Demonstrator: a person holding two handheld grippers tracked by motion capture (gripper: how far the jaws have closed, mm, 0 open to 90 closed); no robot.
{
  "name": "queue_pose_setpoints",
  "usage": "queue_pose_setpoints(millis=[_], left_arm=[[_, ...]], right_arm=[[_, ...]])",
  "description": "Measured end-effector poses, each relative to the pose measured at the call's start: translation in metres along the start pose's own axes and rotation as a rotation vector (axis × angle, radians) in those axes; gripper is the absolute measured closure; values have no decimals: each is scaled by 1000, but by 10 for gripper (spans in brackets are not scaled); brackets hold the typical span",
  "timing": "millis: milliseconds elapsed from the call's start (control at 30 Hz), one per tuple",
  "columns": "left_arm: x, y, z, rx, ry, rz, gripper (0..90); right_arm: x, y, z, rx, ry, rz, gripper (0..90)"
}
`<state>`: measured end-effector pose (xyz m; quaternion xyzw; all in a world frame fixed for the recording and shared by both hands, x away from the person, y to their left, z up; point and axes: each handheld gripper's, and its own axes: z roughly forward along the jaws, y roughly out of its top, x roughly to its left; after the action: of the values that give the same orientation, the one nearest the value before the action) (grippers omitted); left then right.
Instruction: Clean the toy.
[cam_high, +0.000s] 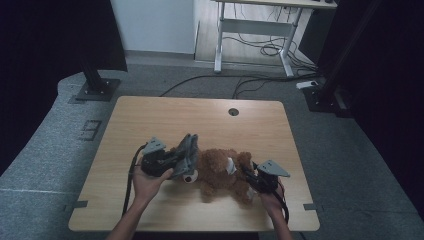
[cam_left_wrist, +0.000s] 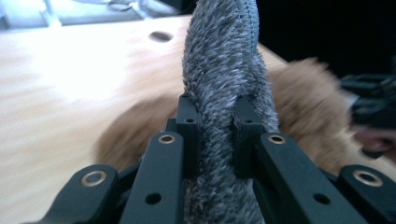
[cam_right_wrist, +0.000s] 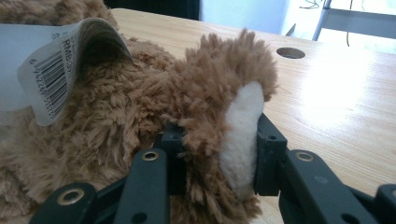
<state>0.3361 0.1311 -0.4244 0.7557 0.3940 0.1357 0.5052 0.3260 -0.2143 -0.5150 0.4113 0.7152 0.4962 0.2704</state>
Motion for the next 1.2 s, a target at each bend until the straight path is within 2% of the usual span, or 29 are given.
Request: queue_pose_setpoints(millis=[100, 167, 233, 300, 400, 500, 600, 833, 967, 1100, 1167, 1200], left_arm=[[-14, 12, 19, 17, -30, 15, 769], [-19, 16, 36, 45, -49, 8, 768], [-20, 15, 49, 73, -44, 3, 767], [-16, 11, 55, 85, -14, 8, 763], [-2, 3, 51, 83, 1, -21, 767], [16, -4, 38, 65, 5, -62, 770], [30, -8, 25, 52, 28, -84, 771], [55, -23, 4, 45, 108, -102, 774], [68, -36, -1, 72, 178, -112, 777], [79, -57, 3, 138, 194, -133, 778], [82, -63, 3, 140, 175, -155, 778], [84, -62, 0, 124, 170, -166, 777]], right_arm=[[0, 0, 0, -1, 1, 2, 647], [-1, 0, 0, -2, 1, 2, 647], [-1, 0, 0, -1, 1, 1, 647], [-2, -1, -1, 1, 2, 2, 647], [-2, -1, -1, -2, 12, 4, 647], [-2, -1, -1, -4, 19, 3, 647], [-1, 0, -1, -3, 20, -4, 647], [0, 0, -1, -3, 17, -2, 647], [0, 0, 0, -1, 12, -3, 647], [-1, -1, 0, 0, 10, -1, 647], [-1, -1, 0, 0, 10, -2, 647], [-2, -1, 0, -1, 10, -2, 647]])
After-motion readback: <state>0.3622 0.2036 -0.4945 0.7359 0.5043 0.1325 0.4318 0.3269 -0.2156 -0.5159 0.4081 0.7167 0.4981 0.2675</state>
